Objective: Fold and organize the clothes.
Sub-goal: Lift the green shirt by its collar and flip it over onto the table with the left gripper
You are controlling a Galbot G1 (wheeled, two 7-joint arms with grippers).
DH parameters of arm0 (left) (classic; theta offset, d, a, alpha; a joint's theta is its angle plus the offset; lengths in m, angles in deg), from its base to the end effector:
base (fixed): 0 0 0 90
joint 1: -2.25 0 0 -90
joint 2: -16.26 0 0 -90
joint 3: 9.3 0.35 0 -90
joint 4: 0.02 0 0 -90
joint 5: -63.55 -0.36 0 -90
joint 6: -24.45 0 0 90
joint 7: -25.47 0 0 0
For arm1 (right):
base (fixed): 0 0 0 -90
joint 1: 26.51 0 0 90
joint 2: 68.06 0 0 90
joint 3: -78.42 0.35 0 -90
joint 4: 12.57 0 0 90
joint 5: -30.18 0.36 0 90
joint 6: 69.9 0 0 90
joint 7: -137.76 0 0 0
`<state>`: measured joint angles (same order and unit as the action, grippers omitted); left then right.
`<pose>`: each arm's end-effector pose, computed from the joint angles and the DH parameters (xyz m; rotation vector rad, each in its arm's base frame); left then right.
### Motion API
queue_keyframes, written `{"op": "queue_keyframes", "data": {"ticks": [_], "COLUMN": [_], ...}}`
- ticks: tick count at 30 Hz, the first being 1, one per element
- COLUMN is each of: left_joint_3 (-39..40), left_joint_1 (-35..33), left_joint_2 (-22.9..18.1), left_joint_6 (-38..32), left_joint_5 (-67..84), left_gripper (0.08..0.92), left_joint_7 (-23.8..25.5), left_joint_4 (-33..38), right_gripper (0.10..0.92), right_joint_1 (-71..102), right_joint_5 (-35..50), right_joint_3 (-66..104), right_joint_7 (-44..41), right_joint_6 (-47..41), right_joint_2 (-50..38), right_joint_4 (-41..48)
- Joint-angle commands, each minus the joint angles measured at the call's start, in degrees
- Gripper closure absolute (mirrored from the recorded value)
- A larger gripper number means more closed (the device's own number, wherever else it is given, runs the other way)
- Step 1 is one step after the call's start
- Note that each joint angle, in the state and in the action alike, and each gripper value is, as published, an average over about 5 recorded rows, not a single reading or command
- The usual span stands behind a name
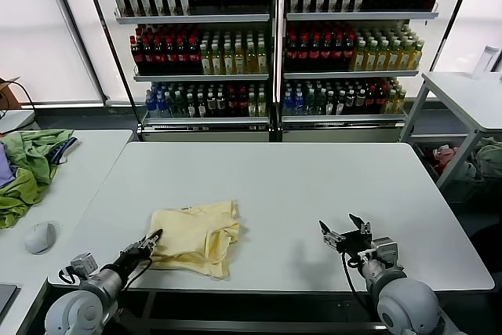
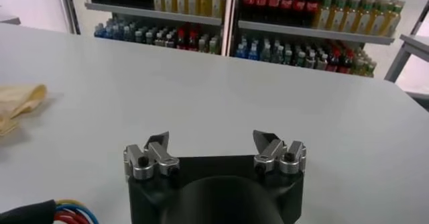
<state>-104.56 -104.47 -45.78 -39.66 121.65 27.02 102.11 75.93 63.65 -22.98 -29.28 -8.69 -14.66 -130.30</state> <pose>0.2703 0.1571 -0.3184 -0.1951 -2.5480 0.6908 0.2654 -0.0582 -0.2470 0.2909 -2.7101 0.1580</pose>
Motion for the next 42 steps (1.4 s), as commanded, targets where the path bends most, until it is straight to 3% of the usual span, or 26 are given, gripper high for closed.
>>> {"op": "queue_keyframes", "data": {"ticks": [1,5,13,16,21,26,28,31,35,39,42], "left_joint_3": [-3.82,-7.37,-16.15,-22.06,-31.17,-34.17,-32.43,-25.65,-9.96,7.63,16.21], "left_joint_1": [0.41,0.38,-0.27,-0.26,0.45,0.03,-0.86,-3.31,-5.04,-1.65,1.05], "left_joint_2": [-1.1,-1.96,-2.28,0.95,9.91,17.6,18.34,16.29,11.58,6.85,4.24], "left_joint_6": [0.9,1.34,2.22,2.75,2.23,2.04,1.9,0.3,-3.13,-7.72,-9.43], "left_joint_5": [17.83,25.95,33.42,32.08,23.92,16.03,13.5,3.68,-16.48,-41.23,-51.27], "left_gripper": [0.82,0.874,0.874,0.874,0.874,0.874,0.874,0.874,0.874,0.874,0.874], "left_joint_7": [0.86,0.46,-0.93,-0.58,2.16,2.61,2.0,1.01,-1.07,-2.65,-2.81], "left_joint_4": [-0.99,-1.14,-0.42,-1.24,-2.24,1.98,5.44,11.63,16.14,13.34,10.16], "right_gripper": [0.203,0.203,0.203,0.203,0.203,0.203,0.203,0.203,0.203,0.203,0.203], "right_joint_1": [0.02,0.03,0.03,-0.24,-1.43,-2.46,-2.48,-2.0,-0.61,0.34,0.69], "right_joint_5": [0.04,0.11,0.16,0.34,1.41,2.05,1.75,0.74,-0.98,-1.44,-1.46], "right_joint_3": [0.03,0.14,0.2,0.15,-0.06,-0.86,-1.25,-1.62,-1.46,-0.55,0.0], "right_joint_7": [0.07,0.14,0.23,0.11,-0.54,-0.94,-0.88,-0.68,-0.32,-0.54,-0.69], "right_joint_6": [-0.02,-0.07,-0.12,0.04,1.19,2.08,1.99,1.65,0.82,1.09,1.34], "right_joint_2": [0.04,0.02,0.42,0.34,-0.7,-0.97,-0.48,0.56,1.97,1.96,1.78], "right_joint_4": [-0.09,-0.11,-0.18,0.12,1.79,2.67,2.22,1.11,-0.82,-1.02,-1.21]}}
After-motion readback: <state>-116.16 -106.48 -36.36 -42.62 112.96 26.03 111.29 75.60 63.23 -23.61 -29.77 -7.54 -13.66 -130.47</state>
